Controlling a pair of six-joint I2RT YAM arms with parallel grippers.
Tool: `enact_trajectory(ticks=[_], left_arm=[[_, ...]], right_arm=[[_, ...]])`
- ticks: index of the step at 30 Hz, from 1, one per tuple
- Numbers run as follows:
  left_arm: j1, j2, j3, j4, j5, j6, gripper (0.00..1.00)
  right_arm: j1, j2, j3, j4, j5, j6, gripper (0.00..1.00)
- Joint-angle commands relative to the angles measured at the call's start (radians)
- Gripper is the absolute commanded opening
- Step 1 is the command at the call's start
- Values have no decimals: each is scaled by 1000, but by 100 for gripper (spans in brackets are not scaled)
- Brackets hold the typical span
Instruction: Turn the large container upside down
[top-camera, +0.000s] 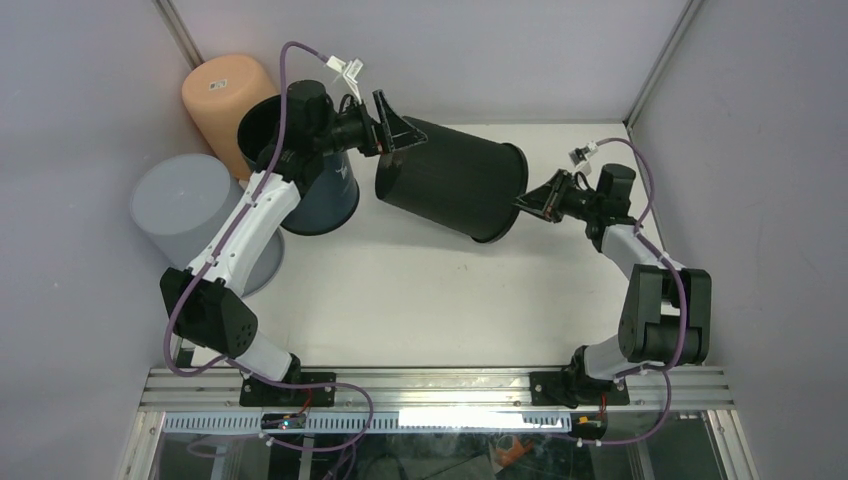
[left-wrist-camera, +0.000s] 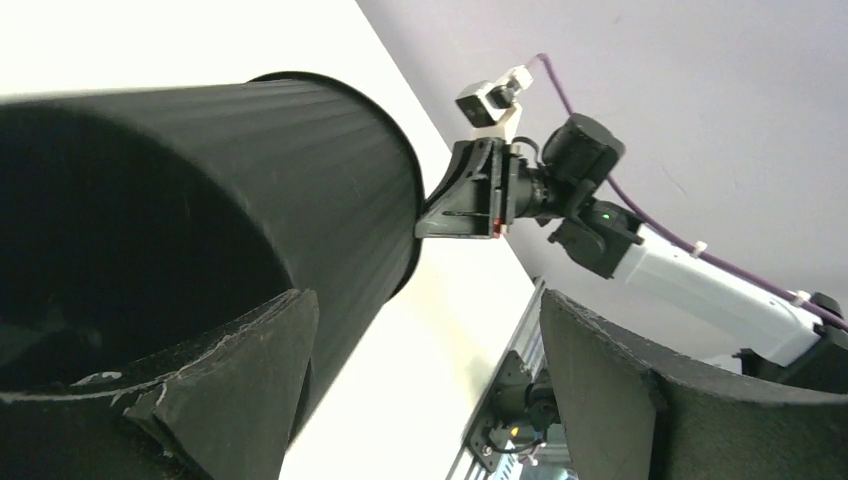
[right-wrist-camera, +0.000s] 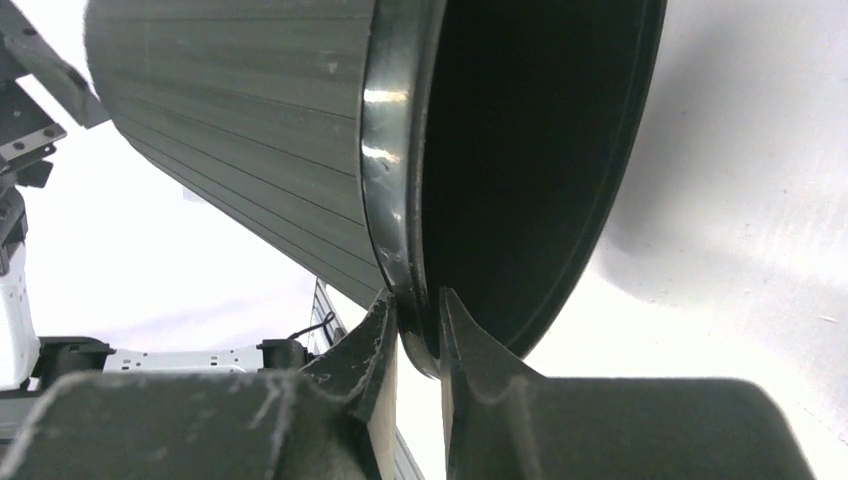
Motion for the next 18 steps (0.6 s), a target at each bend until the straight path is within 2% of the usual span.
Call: enact_trajectory(ticks=[1, 4, 18], left_arm=[[-3, -113, -38, 199, 43, -78, 85], [-3, -123, -36, 239, 44, -100, 85], [-5, -112, -50, 240, 45, -108, 85]], right_arm=[[-12, 54, -42, -132, 103, 5, 0], [-17, 60, -43, -132, 107, 9, 0], [-115, 69, -101, -151, 158, 11, 0]])
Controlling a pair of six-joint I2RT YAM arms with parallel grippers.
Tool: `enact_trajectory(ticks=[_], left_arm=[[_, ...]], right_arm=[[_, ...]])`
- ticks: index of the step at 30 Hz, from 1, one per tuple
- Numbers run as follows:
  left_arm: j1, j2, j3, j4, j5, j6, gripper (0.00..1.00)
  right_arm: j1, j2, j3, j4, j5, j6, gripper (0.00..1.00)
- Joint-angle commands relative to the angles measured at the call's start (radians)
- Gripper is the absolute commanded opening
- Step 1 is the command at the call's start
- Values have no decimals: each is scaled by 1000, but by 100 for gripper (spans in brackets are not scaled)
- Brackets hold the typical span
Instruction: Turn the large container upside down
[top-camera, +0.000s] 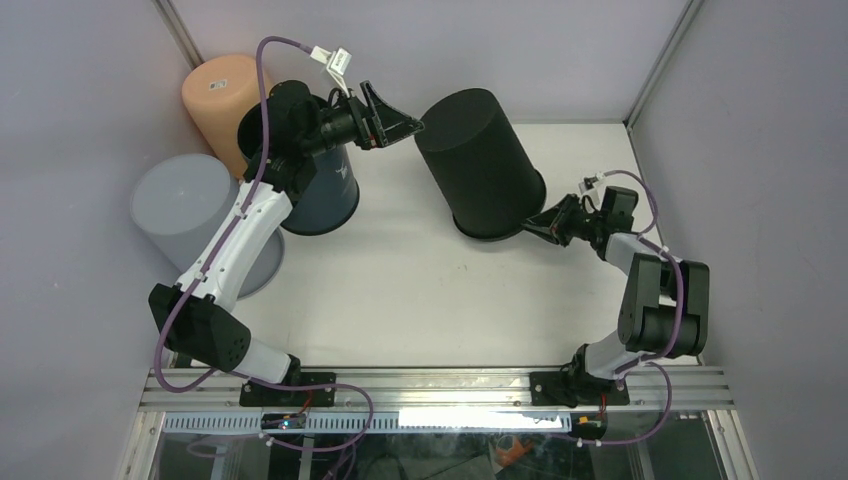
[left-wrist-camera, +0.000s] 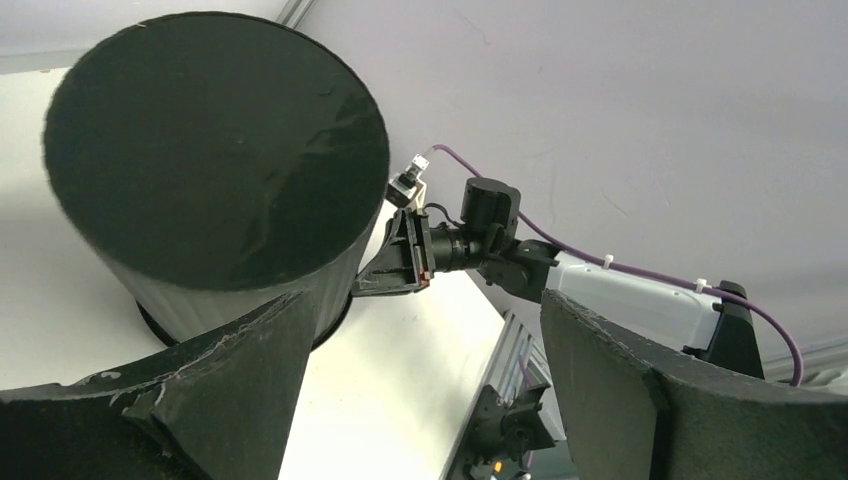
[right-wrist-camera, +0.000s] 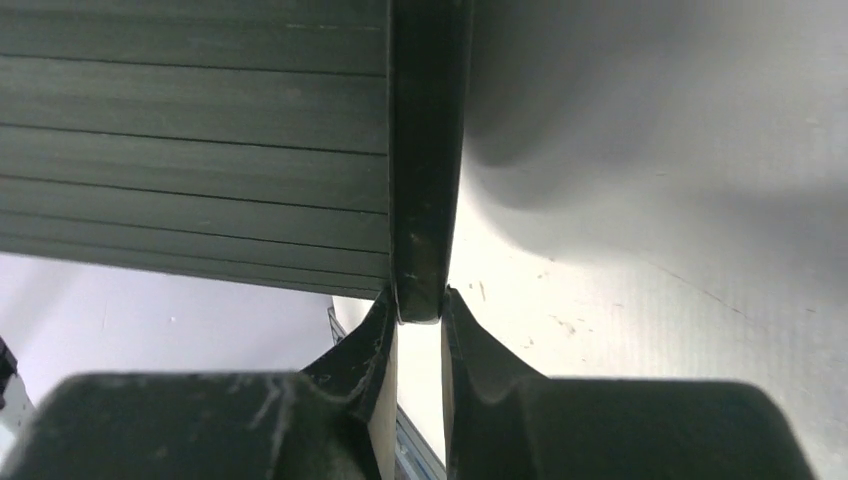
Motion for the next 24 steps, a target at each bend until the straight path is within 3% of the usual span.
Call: enact_trajectory(ticks=[1, 10, 12, 14, 16, 19, 24], left_arm=[[-4, -18, 6, 51, 31, -13, 85], [-4, -4, -1, 50, 40, -12, 85], [-4, -2, -4, 51, 43, -10, 86], [-4, 1, -7, 50, 45, -9, 86], [-4, 6, -11, 50, 45, -9, 86], [-4, 17, -10, 50, 48, -10, 86], [-8, 27, -8, 33, 43, 4, 86]], right_arm=[[-44, 18, -21, -41, 91, -10, 0], [-173, -19, -43, -133, 216, -53, 0], [-194, -46, -29, -184, 272, -80, 13], [-197, -85, -10, -244, 327, -115, 36], [-197, -134, 8, -281, 361, -136, 47], [-199, -212, 29, -325, 411, -140, 54], [-197, -345, 91, -392, 451, -120, 54]])
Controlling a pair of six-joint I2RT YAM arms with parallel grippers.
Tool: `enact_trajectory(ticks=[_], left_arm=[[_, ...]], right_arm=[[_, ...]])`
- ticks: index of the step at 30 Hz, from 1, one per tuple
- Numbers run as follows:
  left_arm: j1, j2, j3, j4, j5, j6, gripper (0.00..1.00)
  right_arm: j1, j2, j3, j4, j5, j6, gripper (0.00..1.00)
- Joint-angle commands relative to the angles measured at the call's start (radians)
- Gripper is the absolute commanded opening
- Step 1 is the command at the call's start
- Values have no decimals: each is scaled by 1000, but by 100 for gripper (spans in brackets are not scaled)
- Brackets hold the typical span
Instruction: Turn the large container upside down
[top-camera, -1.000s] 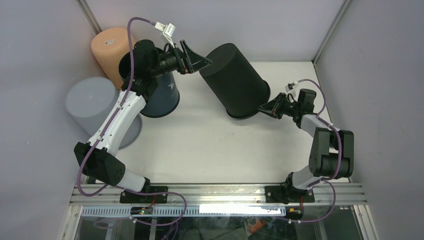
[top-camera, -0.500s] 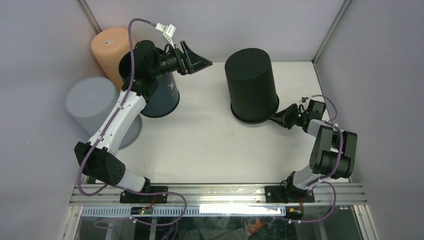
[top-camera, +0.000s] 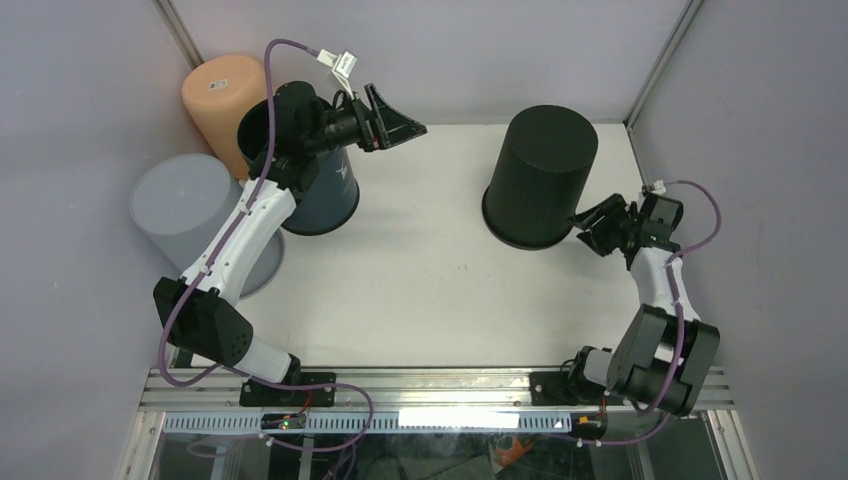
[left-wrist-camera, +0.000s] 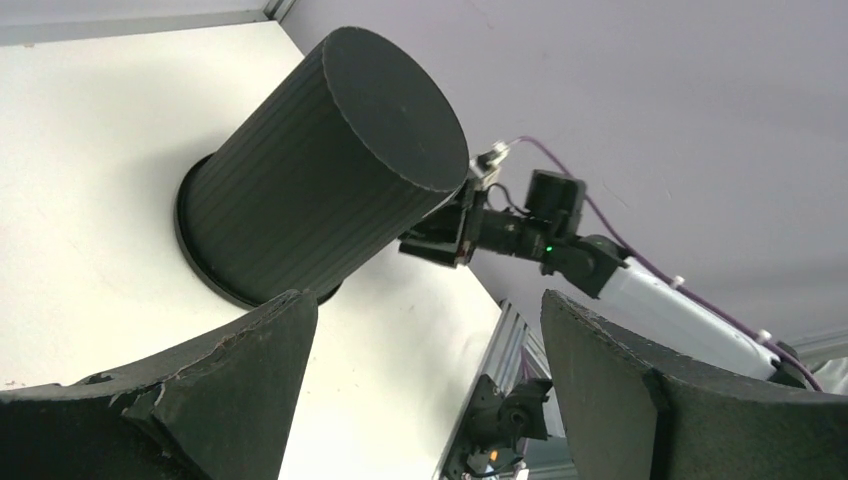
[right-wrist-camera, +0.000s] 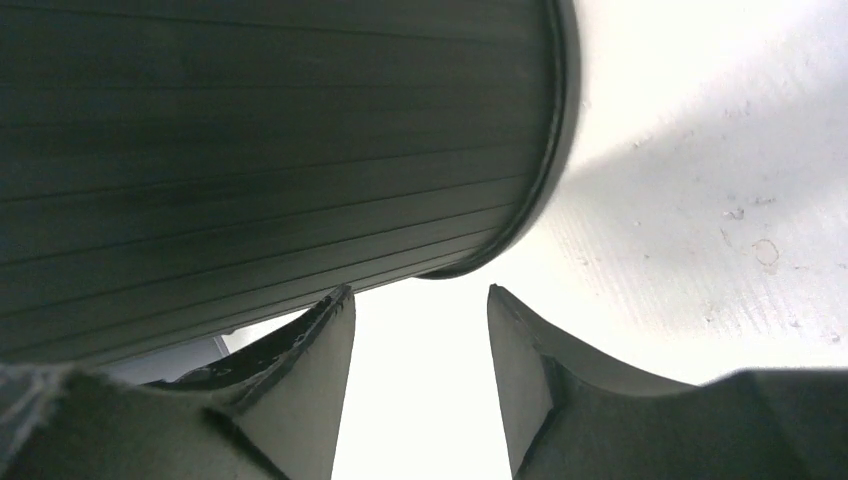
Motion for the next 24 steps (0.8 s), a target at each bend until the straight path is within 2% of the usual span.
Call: enact_trajectory(ticks=[1, 7, 12, 14, 17, 20, 24], left_arm=[[-11, 7, -1, 15, 12, 21, 86], [-39, 35, 22, -65, -50, 79, 85], [-66, 44, 44, -130, -96, 130, 85], [-113, 51, 99, -230, -191, 225, 85], [-159, 74, 180, -331, -271, 309, 86], [-157, 56, 190, -360, -339, 323, 86], [-86, -7, 160, -385, -393, 336, 87]], right_arm=[[-1, -131, 109, -63, 52, -5, 54], [19, -180, 289, -175, -40, -14, 54], [95, -217, 418, -175, -145, 33, 54], [182, -227, 483, -135, -165, 46, 57], [381, -211, 577, -102, -60, 8, 61], [541, -142, 623, -107, 44, -58, 62], [626, -57, 611, -90, 104, -90, 62]])
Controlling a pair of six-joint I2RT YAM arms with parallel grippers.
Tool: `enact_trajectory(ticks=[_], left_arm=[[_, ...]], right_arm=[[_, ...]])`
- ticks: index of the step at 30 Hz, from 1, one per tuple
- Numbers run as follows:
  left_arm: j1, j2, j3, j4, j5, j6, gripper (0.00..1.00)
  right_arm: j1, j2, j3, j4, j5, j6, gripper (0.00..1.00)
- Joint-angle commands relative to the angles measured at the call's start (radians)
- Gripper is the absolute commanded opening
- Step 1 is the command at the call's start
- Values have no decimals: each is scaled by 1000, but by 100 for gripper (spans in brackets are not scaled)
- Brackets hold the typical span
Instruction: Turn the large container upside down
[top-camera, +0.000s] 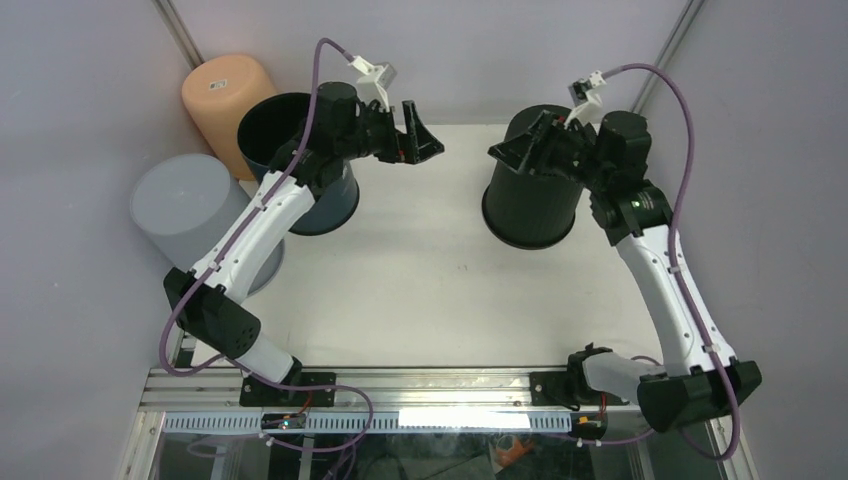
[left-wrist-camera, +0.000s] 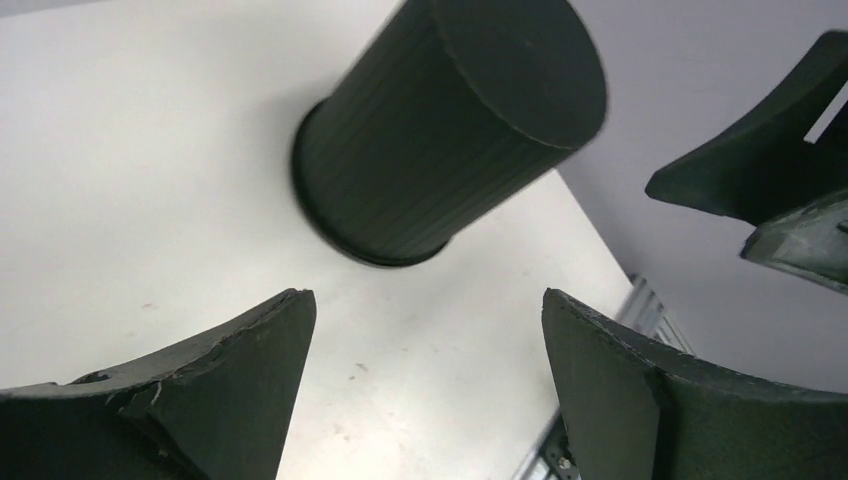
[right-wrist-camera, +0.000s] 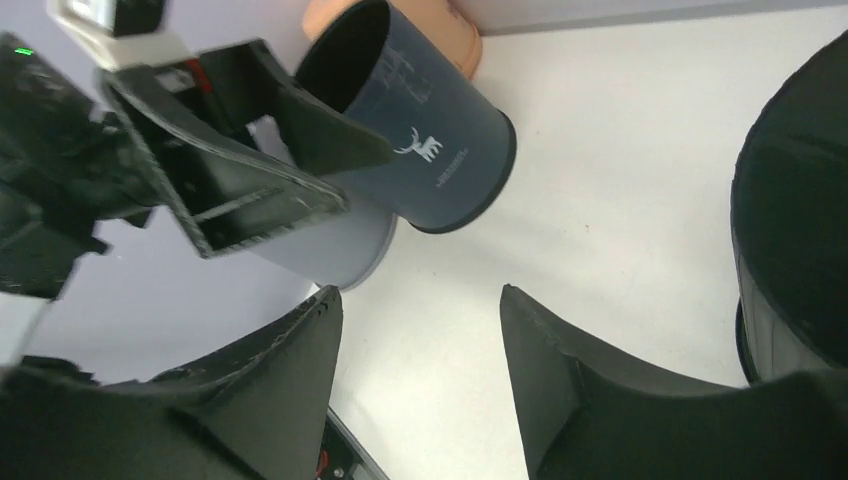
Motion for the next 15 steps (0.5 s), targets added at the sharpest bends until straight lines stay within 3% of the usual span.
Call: enact_trajectory(ticks=[1, 9, 15], left_arm=[[93, -100, -2, -46, -103, 61, 87], [156, -191, 12, -95, -258, 106, 88], [176, -197, 61, -161, -425, 110, 95]], right_arm=[[65, 97, -9, 35, 114, -63, 62], [181, 303, 50, -60, 255, -213, 63], [158, 391, 125, -97, 602, -320, 65]])
